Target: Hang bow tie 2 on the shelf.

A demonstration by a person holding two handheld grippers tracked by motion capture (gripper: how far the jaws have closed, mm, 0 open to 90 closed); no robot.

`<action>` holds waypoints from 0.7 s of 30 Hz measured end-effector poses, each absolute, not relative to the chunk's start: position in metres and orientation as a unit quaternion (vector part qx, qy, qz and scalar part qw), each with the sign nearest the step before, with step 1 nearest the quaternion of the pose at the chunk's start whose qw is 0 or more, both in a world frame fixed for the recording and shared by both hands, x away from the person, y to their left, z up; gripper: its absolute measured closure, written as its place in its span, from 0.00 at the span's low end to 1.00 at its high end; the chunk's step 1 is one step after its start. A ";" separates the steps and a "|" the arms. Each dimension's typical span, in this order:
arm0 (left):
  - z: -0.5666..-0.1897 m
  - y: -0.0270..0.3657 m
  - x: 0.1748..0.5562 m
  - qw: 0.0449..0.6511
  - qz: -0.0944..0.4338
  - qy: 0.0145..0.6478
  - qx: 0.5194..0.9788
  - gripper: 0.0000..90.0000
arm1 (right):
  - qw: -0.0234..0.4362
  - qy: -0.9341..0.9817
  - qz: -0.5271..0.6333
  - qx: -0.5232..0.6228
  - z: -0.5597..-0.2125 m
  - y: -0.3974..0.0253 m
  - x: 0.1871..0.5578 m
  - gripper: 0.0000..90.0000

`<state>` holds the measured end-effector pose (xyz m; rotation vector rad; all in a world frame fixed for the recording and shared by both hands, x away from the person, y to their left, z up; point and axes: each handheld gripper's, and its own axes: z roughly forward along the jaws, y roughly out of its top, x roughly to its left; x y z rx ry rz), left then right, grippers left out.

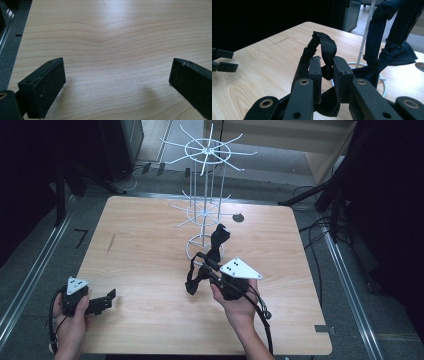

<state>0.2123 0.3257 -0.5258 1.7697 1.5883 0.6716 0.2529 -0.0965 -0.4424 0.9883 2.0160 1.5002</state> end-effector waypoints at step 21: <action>-0.522 0.317 0.208 0.383 0.315 0.559 0.664 0.01 | 0.232 0.716 0.559 0.349 -0.418 -0.096 0.255 0.88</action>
